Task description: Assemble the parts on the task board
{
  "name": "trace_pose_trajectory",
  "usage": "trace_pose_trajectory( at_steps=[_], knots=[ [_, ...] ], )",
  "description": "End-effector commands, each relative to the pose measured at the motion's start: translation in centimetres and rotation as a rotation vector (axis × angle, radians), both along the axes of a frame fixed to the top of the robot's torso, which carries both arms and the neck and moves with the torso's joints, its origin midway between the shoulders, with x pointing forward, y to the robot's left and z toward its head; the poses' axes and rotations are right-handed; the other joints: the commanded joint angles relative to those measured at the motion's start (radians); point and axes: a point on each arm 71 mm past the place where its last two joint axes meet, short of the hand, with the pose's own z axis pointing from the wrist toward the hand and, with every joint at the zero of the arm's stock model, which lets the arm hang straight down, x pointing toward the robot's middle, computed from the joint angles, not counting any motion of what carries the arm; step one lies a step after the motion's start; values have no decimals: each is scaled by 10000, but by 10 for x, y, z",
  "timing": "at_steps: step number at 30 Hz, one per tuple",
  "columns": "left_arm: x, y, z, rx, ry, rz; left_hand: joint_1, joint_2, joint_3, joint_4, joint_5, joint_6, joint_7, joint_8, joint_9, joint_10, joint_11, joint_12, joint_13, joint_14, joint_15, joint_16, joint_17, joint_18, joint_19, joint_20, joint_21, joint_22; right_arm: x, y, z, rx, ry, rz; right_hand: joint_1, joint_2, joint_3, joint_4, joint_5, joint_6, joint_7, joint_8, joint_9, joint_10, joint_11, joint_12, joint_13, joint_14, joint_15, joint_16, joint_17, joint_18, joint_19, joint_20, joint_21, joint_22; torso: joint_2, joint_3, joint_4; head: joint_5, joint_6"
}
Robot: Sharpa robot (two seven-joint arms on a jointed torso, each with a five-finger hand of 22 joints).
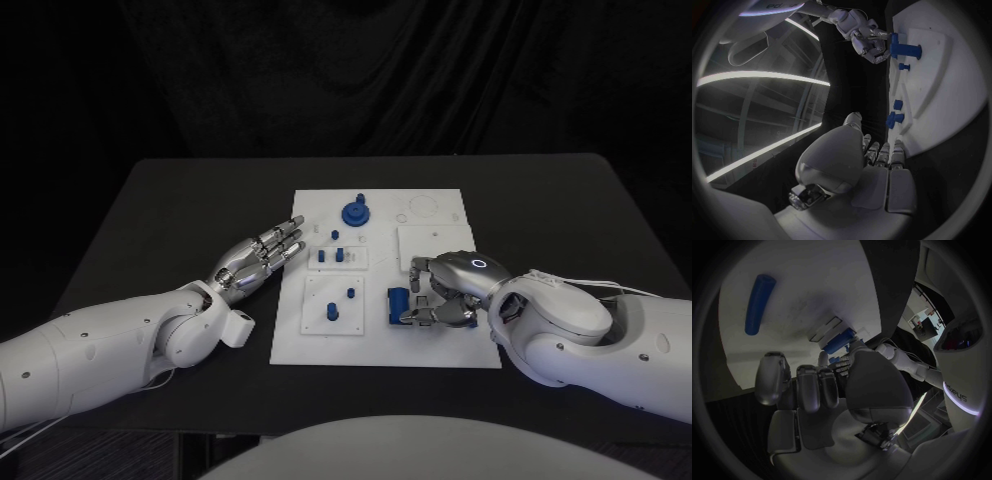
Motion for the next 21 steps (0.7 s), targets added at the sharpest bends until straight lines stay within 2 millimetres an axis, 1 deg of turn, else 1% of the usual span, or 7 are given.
trace_pose_trajectory(
  at_steps=[1,3,4,8,13,19,21],
  knots=[
    [-2,-1,2,-344,-292,-48,-32,-20,7,33,-12,-11,34,21,7,21,42,-50,-14,-4,60,-36,-10,-130,-7,63,11,2,-3,-1,0,28,-114,23,42,-54,-21,37,-54,-73,2,37,15,1048,-56,26,2630,627,-93,-12,850,18,7,-48,-50,1675,10,1,9,-2,0],
    [-2,-1,2,-339,-293,-40,-32,-20,7,33,-12,-11,34,21,7,21,42,-50,-14,-4,60,-36,-10,-130,-7,63,11,2,-5,-3,3,194,-220,-6,-104,-116,-105,61,-58,-81,-8,61,51,1048,-65,26,2630,631,-102,-6,866,14,12,-56,-33,1680,14,2,16,-1,0],
    [-2,0,2,-336,-295,-35,-32,-20,7,33,-12,-11,34,21,7,21,42,-50,-14,-4,60,-36,-10,-130,-7,63,11,2,-6,-4,5,306,-297,-33,-340,-157,-194,73,-57,-95,-20,75,83,1048,-77,26,2630,639,-112,5,891,10,20,-66,-12,1686,13,2,14,3,0],
    [-2,0,1,-320,-300,-13,-32,-20,7,33,-12,-11,34,21,7,21,42,-50,-14,-4,60,-36,-10,-130,-7,63,11,2,-8,-10,14,725,-697,-134,-860,-226,-323,90,-54,-110,-45,92,146,1048,-101,26,2630,666,-135,44,982,-13,67,-90,96,1718,10,0,-4,11,0],
    [-2,1,1,-305,-305,4,-32,-20,7,33,-12,-11,34,21,7,21,42,-50,-14,-4,60,-36,-10,-130,-7,63,11,2,-4,-19,28,1136,-994,-369,-1240,-219,-330,91,-51,-111,-59,86,184,1048,-115,26,2630,779,-149,235,1433,-63,161,-106,325,1786,7,0,-23,21,0],
    [-1,1,1,-285,-314,29,-26,-13,27,30,-3,-7,37,21,7,23,43,-49,-14,-4,67,-36,-10,-132,-6,67,12,3,0,-31,37,1100,-989,-715,-1576,-228,-358,106,-46,-19,-80,44,195,1048,-134,26,2630,923,-164,489,2031,-140,312,-124,693,1893,-17,-4,-13,17,0],
    [-1,1,1,-267,-325,54,-26,-13,27,30,-3,-7,37,21,7,23,43,-49,-14,-4,67,-36,-10,-132,-6,67,12,3,0,-37,37,916,-871,-884,-2055,-100,-340,77,-51,185,-107,-62,141,1048,-159,26,2630,959,-182,555,2190,-188,408,-141,928,1958,-25,-6,-5,11,0]
  ],
)
